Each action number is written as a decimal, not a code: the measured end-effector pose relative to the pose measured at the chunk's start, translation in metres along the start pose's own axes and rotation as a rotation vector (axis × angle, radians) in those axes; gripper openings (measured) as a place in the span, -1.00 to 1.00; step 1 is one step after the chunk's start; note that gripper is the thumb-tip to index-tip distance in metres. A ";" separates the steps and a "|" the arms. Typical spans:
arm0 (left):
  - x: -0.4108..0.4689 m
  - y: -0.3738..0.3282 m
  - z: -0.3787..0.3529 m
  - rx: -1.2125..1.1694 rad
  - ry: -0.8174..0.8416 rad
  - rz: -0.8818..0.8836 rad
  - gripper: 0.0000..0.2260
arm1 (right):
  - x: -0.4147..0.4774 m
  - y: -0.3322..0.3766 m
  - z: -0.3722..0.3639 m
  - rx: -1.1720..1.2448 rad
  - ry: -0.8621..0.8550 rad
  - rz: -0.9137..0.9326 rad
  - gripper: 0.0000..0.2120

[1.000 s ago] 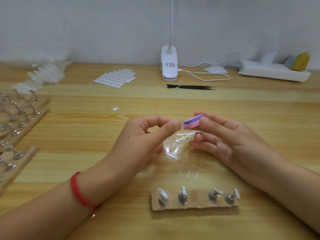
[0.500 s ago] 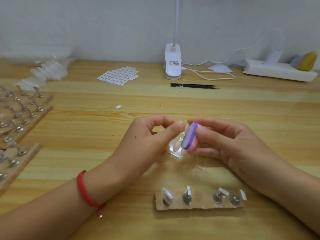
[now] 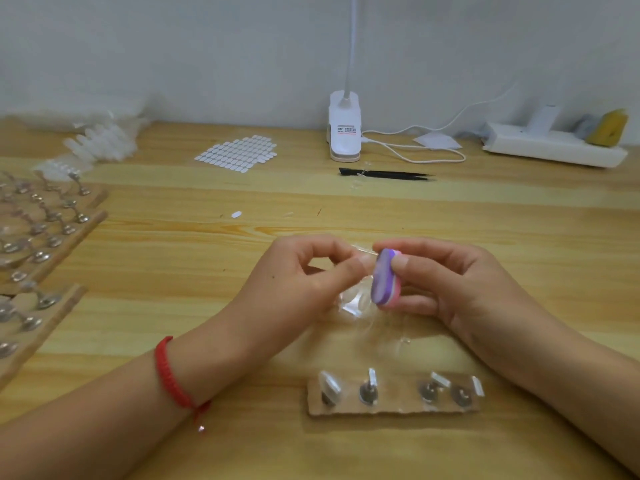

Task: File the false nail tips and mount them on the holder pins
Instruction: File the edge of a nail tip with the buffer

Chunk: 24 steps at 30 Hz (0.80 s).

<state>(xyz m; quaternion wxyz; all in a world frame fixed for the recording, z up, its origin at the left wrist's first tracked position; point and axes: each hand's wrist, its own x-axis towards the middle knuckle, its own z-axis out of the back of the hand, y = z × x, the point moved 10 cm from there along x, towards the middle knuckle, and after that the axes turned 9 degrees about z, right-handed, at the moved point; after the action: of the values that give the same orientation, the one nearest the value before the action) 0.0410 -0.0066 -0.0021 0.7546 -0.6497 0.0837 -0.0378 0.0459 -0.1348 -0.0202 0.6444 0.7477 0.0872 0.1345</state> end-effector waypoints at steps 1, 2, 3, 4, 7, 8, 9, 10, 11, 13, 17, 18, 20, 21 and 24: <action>-0.001 -0.001 -0.003 0.017 0.021 -0.009 -0.82 | 0.000 0.001 0.001 0.012 -0.019 0.012 -0.80; -0.001 -0.001 -0.006 0.021 0.050 -0.008 -0.81 | 0.000 0.002 0.004 0.032 -0.047 0.020 -0.78; -0.001 -0.001 -0.008 0.017 0.075 0.000 -0.82 | 0.000 0.002 0.005 0.046 -0.069 0.026 -0.77; 0.000 0.001 -0.007 0.010 0.086 0.011 -0.83 | -0.001 0.002 0.006 0.052 -0.077 0.024 -0.78; 0.002 0.004 -0.004 0.006 0.083 0.028 -0.81 | -0.003 0.000 -0.002 0.000 0.001 0.001 -0.81; 0.002 0.004 -0.005 0.026 0.100 0.019 -0.80 | -0.003 0.000 -0.002 -0.011 0.008 -0.001 -0.80; 0.002 0.004 -0.008 0.057 0.124 0.012 -0.78 | -0.002 0.000 0.002 -0.007 -0.015 -0.001 -0.80; 0.002 0.004 -0.011 0.079 0.145 0.015 -0.75 | -0.001 0.000 0.005 0.009 -0.039 -0.003 -0.80; 0.002 0.005 -0.010 0.080 0.151 0.027 -0.74 | -0.001 0.000 0.006 0.022 -0.041 -0.011 -0.79; 0.002 0.006 -0.007 0.040 0.139 0.056 -0.78 | -0.002 -0.001 -0.001 0.006 0.019 -0.032 -0.75; 0.003 0.008 -0.009 0.068 0.165 0.085 -0.79 | -0.001 -0.001 0.001 -0.007 0.007 -0.024 -0.78; 0.003 0.009 -0.010 0.074 0.175 0.091 -0.80 | -0.001 -0.001 0.002 0.005 -0.001 -0.026 -0.78; 0.004 0.007 -0.009 0.036 0.172 0.094 -0.80 | -0.001 -0.001 -0.002 -0.009 0.038 -0.033 -0.74; 0.005 0.007 -0.008 0.013 0.166 0.094 -0.78 | -0.002 -0.001 -0.004 -0.024 0.059 -0.033 -0.73; 0.004 0.011 -0.013 0.028 0.219 0.138 -0.82 | -0.001 -0.002 0.002 -0.045 0.018 -0.019 -0.77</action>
<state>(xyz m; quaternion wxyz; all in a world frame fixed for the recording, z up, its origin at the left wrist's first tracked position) 0.0423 -0.0182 -0.0148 0.7507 -0.6239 0.2095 -0.0577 0.0458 -0.1363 -0.0228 0.6614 0.7309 0.0970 0.1373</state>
